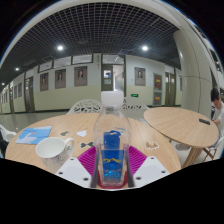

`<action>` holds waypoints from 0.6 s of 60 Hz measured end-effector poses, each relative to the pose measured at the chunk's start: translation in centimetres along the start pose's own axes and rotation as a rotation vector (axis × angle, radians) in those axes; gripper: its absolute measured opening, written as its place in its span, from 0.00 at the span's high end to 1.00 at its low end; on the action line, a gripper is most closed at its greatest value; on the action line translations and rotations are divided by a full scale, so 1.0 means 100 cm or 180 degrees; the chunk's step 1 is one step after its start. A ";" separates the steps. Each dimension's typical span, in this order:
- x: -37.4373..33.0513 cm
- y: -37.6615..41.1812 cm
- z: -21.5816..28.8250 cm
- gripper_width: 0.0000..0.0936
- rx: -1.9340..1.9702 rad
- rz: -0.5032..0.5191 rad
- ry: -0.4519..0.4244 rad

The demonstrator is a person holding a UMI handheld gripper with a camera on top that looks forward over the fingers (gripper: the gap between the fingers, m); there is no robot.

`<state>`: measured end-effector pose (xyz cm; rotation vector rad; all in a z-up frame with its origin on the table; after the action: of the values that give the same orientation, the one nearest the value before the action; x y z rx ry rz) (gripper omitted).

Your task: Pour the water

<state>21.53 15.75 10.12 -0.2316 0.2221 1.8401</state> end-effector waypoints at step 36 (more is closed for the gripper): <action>-0.192 0.045 -0.036 0.10 -0.0058 0.0340 0.0268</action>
<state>22.58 -4.21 12.07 -0.3157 0.2810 1.9408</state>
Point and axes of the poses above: the point between the fingertips, and its own axes, seen from behind it with the camera up: y to the left, z up, x forward, the way the camera looks, the point moved 10 cm from there along -x, backward, against the way the camera looks, and after that the axes turned 2 degrees about x, right-handed, at the moved point
